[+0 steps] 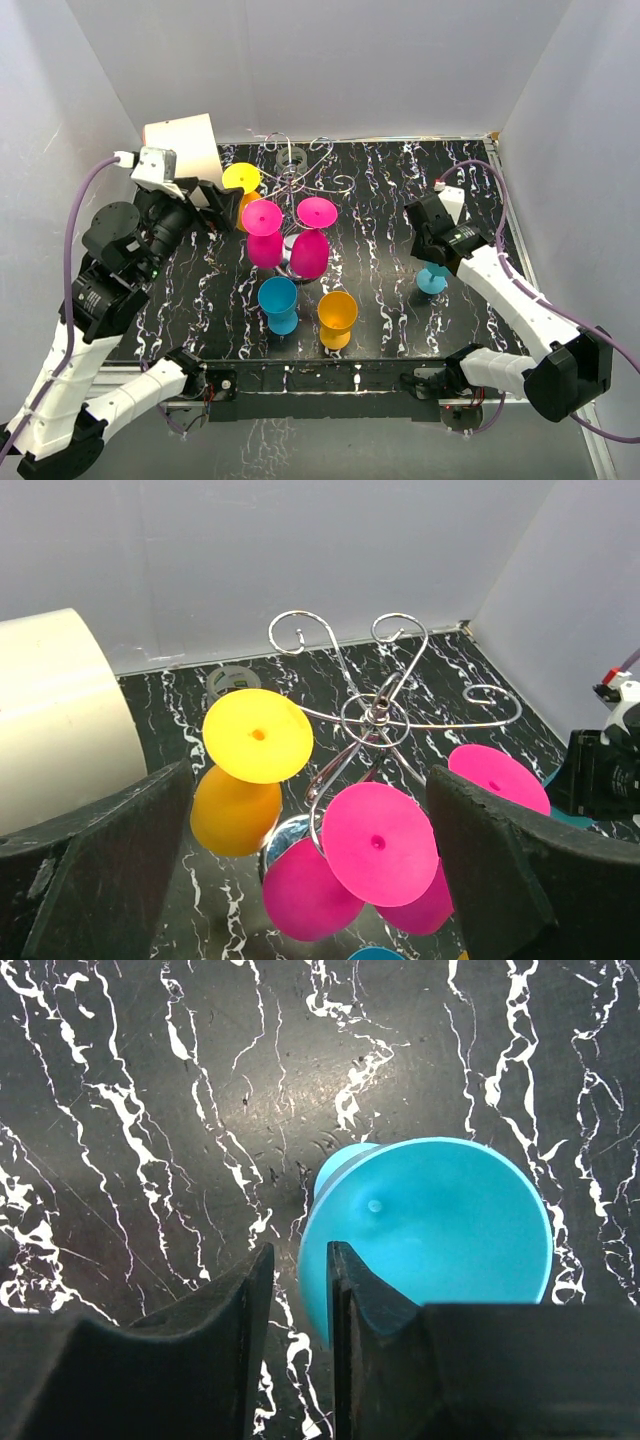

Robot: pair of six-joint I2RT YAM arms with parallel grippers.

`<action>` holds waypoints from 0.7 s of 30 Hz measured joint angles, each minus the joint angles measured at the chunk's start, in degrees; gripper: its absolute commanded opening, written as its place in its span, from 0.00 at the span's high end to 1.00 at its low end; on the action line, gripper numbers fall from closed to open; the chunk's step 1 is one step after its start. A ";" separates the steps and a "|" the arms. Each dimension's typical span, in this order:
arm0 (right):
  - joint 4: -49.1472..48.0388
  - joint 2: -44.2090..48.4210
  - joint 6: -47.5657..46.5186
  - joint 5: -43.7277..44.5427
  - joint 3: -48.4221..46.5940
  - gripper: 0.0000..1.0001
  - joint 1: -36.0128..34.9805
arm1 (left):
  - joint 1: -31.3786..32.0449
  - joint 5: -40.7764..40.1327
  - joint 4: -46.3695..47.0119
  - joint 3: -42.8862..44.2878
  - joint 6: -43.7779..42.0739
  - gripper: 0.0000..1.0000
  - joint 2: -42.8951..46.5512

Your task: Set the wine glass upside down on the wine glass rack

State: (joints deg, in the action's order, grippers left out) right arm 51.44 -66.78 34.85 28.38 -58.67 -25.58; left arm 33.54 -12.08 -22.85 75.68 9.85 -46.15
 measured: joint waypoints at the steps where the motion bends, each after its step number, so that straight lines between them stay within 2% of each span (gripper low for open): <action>1: -0.33 0.00 -0.26 -0.50 0.26 0.80 0.04 | 0.00 0.61 0.17 0.00 -0.13 0.01 -0.37; 5: -0.96 0.00 -0.92 -1.38 0.35 1.00 0.39 | 0.00 0.74 0.61 0.00 -0.46 0.01 -1.33; 10: -1.57 0.33 -2.23 -2.71 0.35 1.00 0.55 | 0.00 1.95 1.05 0.00 -0.87 0.02 -1.79; 14: -2.45 2.54 -3.10 -3.41 0.28 1.00 0.52 | 0.00 6.10 2.75 0.00 -0.90 0.03 -2.10; 21: -7.52 15.13 -3.50 -3.45 -0.72 1.00 0.52 | 0.00 11.93 5.49 2.73 1.31 0.05 -6.56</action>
State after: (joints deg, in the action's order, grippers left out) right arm 43.92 -51.66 31.35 24.93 -59.40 -25.06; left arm 33.54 -0.14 -17.37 78.41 11.16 -52.71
